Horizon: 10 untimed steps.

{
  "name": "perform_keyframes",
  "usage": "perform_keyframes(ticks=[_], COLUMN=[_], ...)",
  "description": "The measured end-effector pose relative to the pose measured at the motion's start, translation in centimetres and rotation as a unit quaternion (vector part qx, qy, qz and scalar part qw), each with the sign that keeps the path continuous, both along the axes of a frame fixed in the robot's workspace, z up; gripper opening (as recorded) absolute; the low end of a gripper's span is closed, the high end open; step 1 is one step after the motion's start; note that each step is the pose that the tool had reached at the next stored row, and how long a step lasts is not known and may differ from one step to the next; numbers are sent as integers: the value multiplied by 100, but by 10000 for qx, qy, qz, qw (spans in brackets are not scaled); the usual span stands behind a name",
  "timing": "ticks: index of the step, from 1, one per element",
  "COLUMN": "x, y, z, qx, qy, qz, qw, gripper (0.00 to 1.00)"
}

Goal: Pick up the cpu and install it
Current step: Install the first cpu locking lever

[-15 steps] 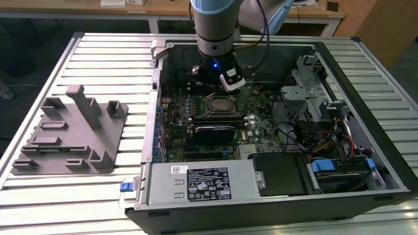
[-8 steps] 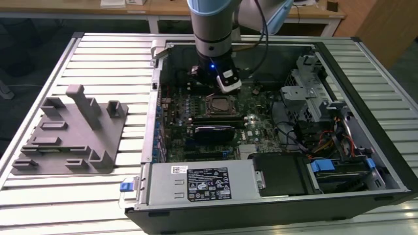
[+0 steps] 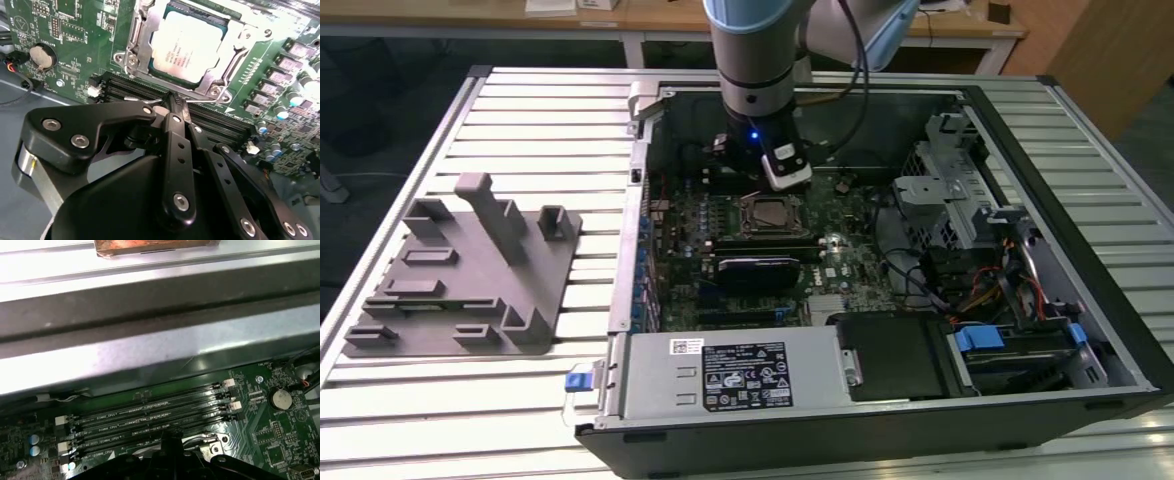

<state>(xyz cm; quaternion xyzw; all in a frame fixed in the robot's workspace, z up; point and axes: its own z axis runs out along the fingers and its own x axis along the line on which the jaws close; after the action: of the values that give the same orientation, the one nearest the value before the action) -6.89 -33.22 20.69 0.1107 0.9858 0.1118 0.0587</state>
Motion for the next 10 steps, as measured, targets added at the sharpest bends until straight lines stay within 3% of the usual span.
perform_keyframes(ticks=[4,10], x=[23,62], y=[10,15], z=[-20,-50], qx=[7,7], qy=[-11,-132], qz=[0,1], qw=[10000,9999], gripper=[11,11])
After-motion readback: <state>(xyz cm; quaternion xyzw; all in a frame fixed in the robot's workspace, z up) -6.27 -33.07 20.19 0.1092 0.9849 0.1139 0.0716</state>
